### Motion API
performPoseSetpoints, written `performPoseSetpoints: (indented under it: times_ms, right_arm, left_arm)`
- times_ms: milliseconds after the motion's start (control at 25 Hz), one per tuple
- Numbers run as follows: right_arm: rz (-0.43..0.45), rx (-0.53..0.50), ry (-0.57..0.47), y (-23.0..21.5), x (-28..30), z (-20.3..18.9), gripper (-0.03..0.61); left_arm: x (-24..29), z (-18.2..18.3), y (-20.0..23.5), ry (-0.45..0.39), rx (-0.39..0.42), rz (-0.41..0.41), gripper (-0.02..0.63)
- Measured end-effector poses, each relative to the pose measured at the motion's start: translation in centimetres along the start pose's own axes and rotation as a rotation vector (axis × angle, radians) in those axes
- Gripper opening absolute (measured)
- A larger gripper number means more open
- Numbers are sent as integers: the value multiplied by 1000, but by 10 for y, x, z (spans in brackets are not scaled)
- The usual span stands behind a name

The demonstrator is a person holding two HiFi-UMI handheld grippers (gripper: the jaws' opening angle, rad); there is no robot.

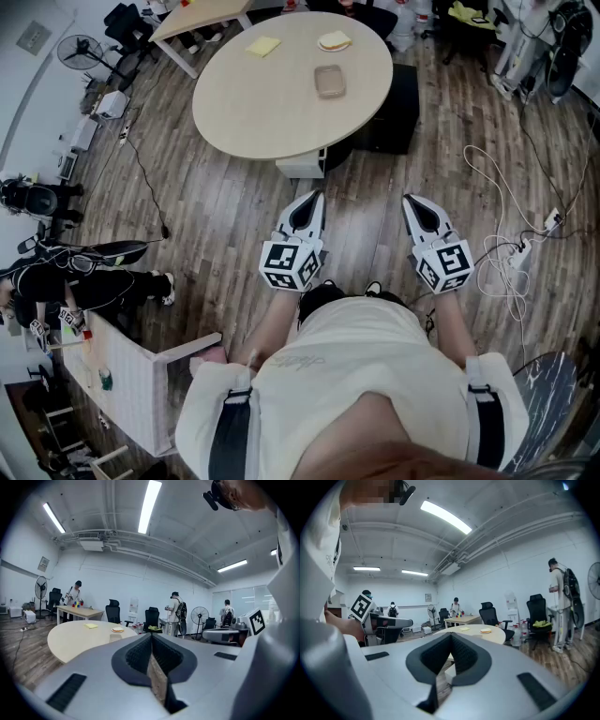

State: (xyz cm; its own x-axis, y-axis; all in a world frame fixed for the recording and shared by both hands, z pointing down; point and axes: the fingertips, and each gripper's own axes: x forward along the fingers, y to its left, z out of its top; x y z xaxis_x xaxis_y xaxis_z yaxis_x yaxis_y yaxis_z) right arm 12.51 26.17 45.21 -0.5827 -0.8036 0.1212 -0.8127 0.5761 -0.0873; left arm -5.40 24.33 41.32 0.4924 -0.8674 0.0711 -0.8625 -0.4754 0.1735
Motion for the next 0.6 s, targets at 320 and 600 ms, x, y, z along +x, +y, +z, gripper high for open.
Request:
performPoseSetpoints:
  times_ms: [320,600]
  right_arm:
    - [-7,7,2,-3,-8,14,6]
    - [-25,-70,-1,-3,-9,16,8]
  left_arm:
    - [0,-6,-2,23,-11,23,20]
    - [2,-8,-6,20,-17,5,21]
